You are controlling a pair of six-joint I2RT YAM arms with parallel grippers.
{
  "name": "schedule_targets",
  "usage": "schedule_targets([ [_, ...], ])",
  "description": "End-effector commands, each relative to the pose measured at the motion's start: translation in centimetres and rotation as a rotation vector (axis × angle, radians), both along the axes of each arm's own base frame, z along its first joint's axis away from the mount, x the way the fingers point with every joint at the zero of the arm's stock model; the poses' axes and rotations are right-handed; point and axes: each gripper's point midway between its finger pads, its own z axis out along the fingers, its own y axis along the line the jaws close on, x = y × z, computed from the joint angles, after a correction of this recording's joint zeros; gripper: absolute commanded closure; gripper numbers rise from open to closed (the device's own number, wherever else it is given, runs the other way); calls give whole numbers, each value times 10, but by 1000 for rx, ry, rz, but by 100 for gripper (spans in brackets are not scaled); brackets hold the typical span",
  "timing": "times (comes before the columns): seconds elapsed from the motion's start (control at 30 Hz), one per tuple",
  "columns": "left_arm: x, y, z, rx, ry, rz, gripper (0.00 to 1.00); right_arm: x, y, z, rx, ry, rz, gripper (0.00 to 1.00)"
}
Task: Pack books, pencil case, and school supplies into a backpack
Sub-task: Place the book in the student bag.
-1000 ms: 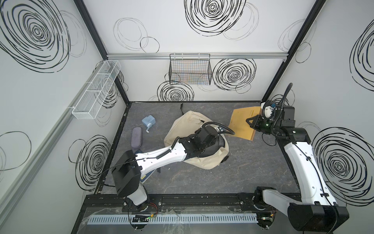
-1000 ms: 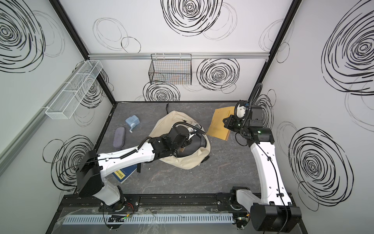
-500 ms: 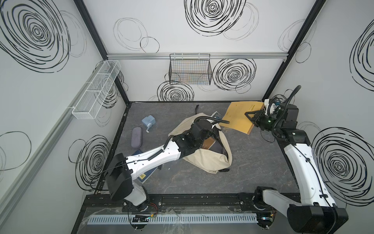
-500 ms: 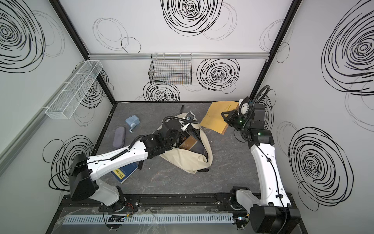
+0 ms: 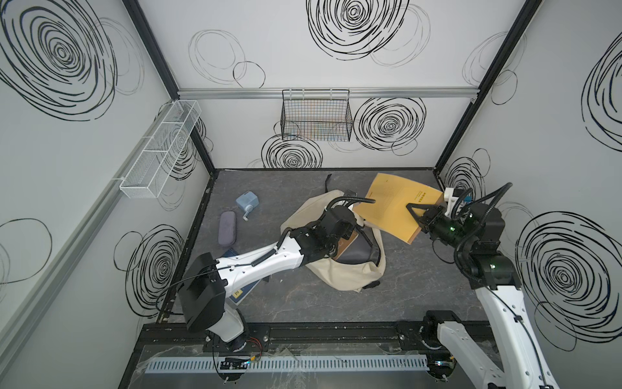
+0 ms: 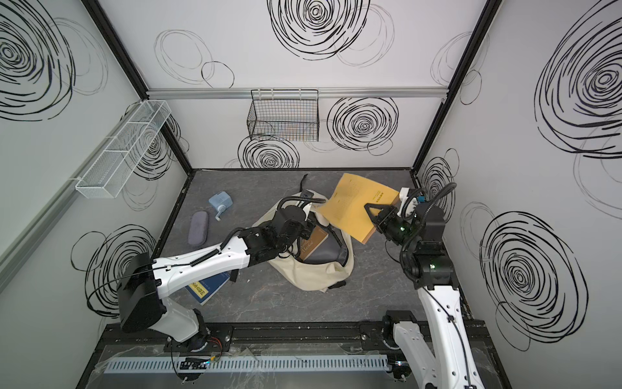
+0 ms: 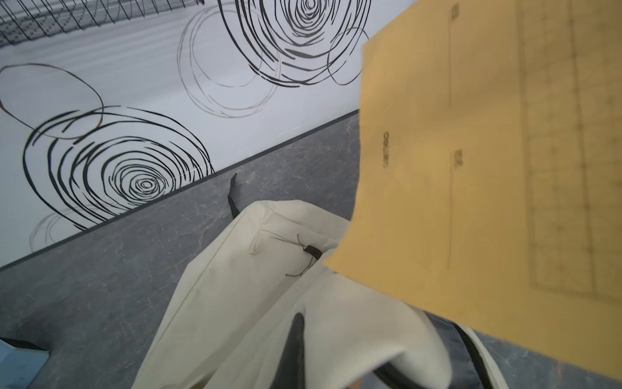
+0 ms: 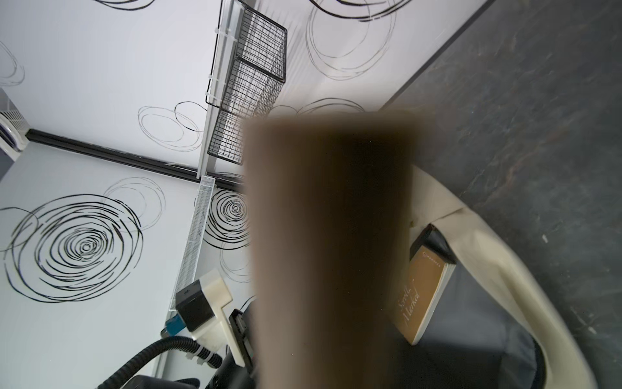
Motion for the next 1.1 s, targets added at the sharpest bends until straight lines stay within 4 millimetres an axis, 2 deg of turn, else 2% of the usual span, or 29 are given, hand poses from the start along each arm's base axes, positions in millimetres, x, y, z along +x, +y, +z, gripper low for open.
schedule_targets([
  [0.0, -6, -2, 10, -135, 8, 61, 100, -9, 0, 7, 121, -13, -50, 100],
  [0.13, -8, 0, 14, -173, -2, 93, 100, -14, -6, 18, 114, -32, -90, 100],
  [0.37, -2, 11, 35, -213, -44, 129, 100, -18, -11, 43, 97, -59, -119, 100],
  [0.77, 16, 28, 34, -356, 24, 149, 100, -26, -30, 65, -22, -74, -214, 100],
  [0.87, 16, 26, 33, -364, 33, 134, 100, -25, -27, 62, -16, -63, -198, 100],
  [1.07, 16, 22, 27, -380, 60, 116, 100, -25, -20, 37, 31, 4, -166, 100],
])
